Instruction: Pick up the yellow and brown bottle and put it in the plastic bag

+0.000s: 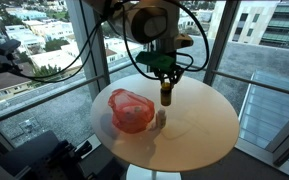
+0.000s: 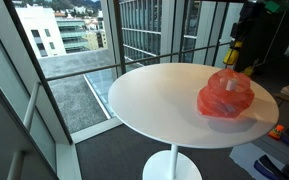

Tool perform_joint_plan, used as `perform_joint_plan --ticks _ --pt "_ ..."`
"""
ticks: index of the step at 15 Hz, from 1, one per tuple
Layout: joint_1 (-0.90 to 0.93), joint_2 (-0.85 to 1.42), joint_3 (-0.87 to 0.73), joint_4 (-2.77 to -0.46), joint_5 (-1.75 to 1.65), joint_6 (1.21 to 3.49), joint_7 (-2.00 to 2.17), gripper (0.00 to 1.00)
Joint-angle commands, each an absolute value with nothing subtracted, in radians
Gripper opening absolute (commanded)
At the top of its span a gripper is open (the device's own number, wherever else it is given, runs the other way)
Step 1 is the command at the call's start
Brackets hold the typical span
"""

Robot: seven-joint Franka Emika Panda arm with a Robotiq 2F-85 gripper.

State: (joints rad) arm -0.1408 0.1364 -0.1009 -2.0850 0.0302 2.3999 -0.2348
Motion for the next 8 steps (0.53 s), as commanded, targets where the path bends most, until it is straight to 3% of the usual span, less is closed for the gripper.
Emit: perform_joint_plan --ticks 1,8 --pt "-0.121 0.029 -0.079 -2.141 0.045 2.358 -0.259 0.2" --pt "-0.066 -0.107 -0.062 -2.207 0.065 2.211 -0.314 0.2"
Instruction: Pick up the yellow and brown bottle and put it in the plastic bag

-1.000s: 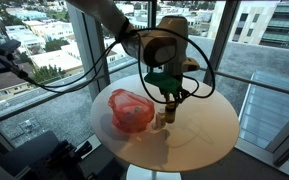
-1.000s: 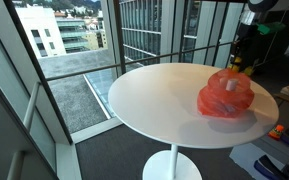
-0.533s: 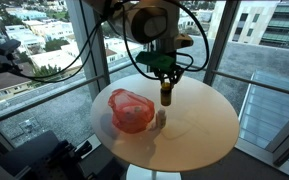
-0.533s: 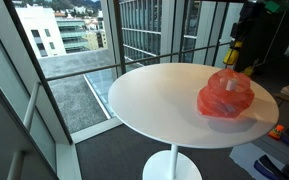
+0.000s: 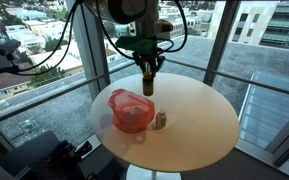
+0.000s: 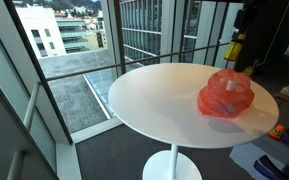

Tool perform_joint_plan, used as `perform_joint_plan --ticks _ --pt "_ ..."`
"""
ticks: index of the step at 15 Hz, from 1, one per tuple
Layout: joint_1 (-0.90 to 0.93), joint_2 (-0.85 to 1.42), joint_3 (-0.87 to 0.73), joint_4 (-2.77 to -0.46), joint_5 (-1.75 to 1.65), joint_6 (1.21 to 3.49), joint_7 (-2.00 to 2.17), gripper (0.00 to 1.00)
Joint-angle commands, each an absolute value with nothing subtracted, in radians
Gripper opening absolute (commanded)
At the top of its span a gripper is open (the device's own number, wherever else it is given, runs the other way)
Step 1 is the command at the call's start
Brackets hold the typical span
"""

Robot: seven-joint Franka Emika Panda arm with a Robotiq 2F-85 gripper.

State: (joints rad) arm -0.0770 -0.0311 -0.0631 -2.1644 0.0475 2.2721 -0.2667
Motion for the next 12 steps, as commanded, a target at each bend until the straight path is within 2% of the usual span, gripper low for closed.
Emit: perform_joint_plan --ticks 1,5,12 --pt "-0.06 -0.123 -0.062 -2.213 0.06 2.181 -0.319 0.2" --pt "-0.038 -0.163 -0.062 -2.25 0.06 2.148 -0.339 0.2" --pt "0.002 -0.135 -0.052 -2.313 0.076 2.222 -0.348 0.2"
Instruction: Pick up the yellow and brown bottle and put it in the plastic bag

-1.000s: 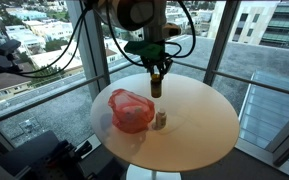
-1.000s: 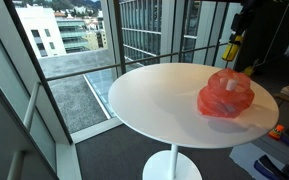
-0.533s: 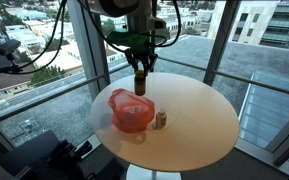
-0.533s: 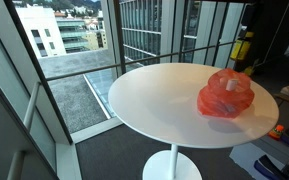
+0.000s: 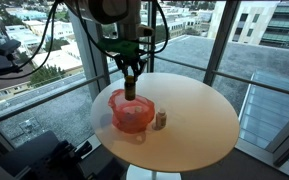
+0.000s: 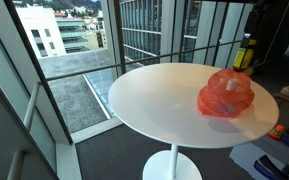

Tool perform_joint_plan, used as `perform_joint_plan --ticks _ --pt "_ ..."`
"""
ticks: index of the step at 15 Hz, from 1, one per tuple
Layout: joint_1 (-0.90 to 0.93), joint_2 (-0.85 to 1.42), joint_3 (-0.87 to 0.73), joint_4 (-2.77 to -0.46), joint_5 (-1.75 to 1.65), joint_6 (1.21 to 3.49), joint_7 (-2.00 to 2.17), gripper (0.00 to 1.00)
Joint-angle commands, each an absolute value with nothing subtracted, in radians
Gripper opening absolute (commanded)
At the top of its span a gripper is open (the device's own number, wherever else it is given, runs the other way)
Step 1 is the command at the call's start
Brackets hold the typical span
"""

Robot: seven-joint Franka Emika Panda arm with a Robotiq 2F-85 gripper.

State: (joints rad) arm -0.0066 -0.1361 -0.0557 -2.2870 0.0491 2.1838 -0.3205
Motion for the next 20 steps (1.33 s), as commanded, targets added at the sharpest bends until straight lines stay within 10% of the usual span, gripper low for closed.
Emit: perform_joint_plan --ticks 1,2,3,10,11,20 --pt "0.005 -0.132 -0.052 -2.318 0.076 2.23 -0.349 0.2" --pt "0.006 -0.13 -0.054 -2.325 0.075 2.234 -0.353 0.2" --pt "0.004 -0.126 -0.05 -2.311 0.05 2.213 -0.321 0.45" --pt "0.004 -0.123 -0.05 -2.319 0.05 2.22 -0.322 0.45" --pt "0.006 -0.118 -0.049 -2.316 0.057 2.223 -0.323 0.2" --pt "0.031 -0.05 -0.002 -2.331 0.04 2.383 -0.306 0.2"
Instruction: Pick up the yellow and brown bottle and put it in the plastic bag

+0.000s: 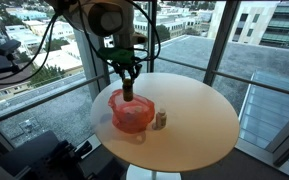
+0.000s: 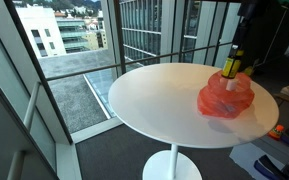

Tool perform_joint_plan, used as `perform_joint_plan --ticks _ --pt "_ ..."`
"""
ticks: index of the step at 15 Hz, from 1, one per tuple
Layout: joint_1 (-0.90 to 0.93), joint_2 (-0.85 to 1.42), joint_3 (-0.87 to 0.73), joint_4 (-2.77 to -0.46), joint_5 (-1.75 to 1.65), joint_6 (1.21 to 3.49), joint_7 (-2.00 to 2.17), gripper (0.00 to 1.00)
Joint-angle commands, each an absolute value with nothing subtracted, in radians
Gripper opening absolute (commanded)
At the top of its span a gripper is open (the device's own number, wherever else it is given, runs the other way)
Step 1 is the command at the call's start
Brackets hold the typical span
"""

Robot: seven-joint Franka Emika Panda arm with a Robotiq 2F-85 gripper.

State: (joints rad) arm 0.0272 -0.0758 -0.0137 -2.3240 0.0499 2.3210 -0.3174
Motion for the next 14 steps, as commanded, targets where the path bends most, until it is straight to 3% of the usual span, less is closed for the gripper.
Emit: perform_joint_plan --ticks 1,14 --pt "0.032 -0.035 0.0 -2.336 0.039 2.41 -0.309 0.2" --pt "0.006 0.106 0.006 -2.396 0.04 2.664 -0.3 0.2"
